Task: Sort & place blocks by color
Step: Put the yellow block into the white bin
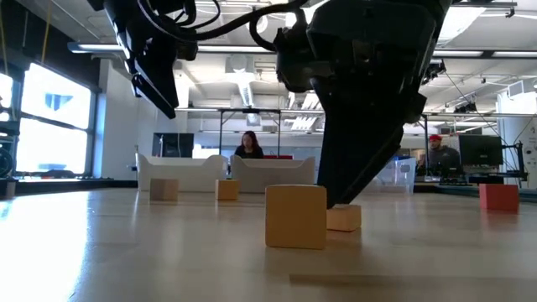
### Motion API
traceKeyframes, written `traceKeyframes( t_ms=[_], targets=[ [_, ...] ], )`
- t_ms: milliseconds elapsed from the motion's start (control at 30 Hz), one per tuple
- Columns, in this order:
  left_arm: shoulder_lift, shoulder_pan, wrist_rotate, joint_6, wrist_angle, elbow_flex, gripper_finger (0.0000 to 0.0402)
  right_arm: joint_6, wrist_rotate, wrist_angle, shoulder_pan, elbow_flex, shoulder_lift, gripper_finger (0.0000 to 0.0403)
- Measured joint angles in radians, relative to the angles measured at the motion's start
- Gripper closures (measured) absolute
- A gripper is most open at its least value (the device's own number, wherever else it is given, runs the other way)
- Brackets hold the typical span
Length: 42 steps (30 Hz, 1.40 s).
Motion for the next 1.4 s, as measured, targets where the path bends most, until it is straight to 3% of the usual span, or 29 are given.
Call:
traceKeyframes(
  t_ms=[333, 633, 900, 1067, 1400],
  targets=[
    [0.000, 0.000, 0.000, 0.008, 0.003, 0.000, 0.0179, 0.003, -0.007, 0.007, 0.006, 0.004, 0.048, 0.0188],
    [0.000, 0.000, 0.000, 0.008, 0.002, 0.000, 0.0179, 0.044, 0.002, -0.027, 0.005, 0.004, 0.050, 0.0306],
    [0.000, 0.001, 0.000, 0.034, 0.002, 0.000, 0.0179, 0.045, 0.005, -0.044, -0.004, 0.011, 0.051, 0.0306],
    [0.000, 0.001, 0.009, 0.062, 0.001, 0.000, 0.0179, 0.011, 0.033, -0.177, -0.007, 0.100, 0.061, 0.0306],
    [0.000, -0.011, 0.020, 0.334, 0.002, 0.000, 0.0179, -0.115, 0.133, -0.307, -0.051, 0.243, 0.061, 0.0306]
  ],
)
